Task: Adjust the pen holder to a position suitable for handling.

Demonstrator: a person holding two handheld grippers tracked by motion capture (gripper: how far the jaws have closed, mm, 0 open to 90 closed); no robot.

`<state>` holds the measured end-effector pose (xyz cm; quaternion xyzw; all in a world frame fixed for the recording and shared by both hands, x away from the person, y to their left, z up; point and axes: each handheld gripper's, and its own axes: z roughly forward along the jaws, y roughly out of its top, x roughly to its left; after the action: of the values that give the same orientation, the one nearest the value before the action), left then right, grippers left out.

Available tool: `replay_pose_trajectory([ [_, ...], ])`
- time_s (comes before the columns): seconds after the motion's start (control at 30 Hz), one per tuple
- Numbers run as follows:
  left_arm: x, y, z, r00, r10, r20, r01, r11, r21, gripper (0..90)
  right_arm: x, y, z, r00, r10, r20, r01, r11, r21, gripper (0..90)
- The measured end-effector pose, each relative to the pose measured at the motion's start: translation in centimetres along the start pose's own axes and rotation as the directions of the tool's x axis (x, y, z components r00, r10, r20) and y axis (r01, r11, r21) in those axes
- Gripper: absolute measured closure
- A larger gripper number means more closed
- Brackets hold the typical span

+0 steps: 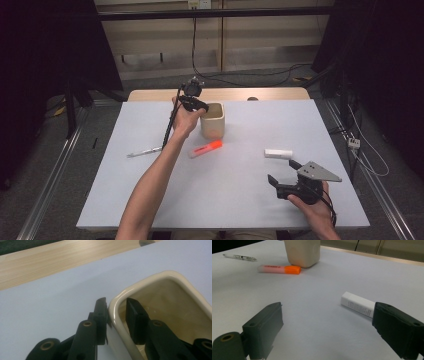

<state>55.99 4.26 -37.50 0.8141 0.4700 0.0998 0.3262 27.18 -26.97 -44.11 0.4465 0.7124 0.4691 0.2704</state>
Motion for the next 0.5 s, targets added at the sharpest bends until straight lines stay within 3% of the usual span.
replay_pose_trajectory([
  [0.07, -0.06, -0.05, 0.09, 0.9995, 0.031, -0.005, -0.032, 0.9993, -0.019, 71.3, -0.04, 0.00, 0.05, 1.0000, 0.001, -0.001, -0.001, 1.000, 0.001, 9.3],
  [0.13, -0.11, -0.11, 0.15, 1.0000, 0.008, -0.003, -0.008, 0.9995, -0.030, 71.2, 0.00, 0.00, 0.10, 1.0000, 0.002, -0.002, -0.002, 1.000, 0.003, 9.3],
  [0.2, -0.11, -0.10, 0.12, 0.9997, 0.022, -0.003, -0.022, 0.9994, -0.027, 71.1, 0.04, 0.02, 0.11, 1.0000, -0.002, -0.002, 0.002, 1.000, 0.002, 9.4],
  [0.23, -0.10, -0.09, 0.12, 0.9994, 0.033, -0.004, -0.033, 0.9991, -0.027, 71.1, 0.05, 0.02, 0.13, 1.0000, -0.002, -0.002, 0.002, 1.000, 0.003, 9.3],
  [0.3, -0.11, -0.09, 0.29, 0.9957, 0.091, -0.020, -0.092, 0.9952, -0.034, 71.8, 0.05, 0.03, 0.14, 1.0000, -0.001, -0.002, 0.001, 1.000, 0.003, 9.3],
  [0.5, 0.42, -0.43, 0.11, 0.9987, 0.047, 0.017, -0.046, 0.9980, -0.043, 71.4, 0.00, 0.00, 0.03, 1.0000, -0.001, 0.001, 0.001, 1.000, 0.001, 9.4],
])
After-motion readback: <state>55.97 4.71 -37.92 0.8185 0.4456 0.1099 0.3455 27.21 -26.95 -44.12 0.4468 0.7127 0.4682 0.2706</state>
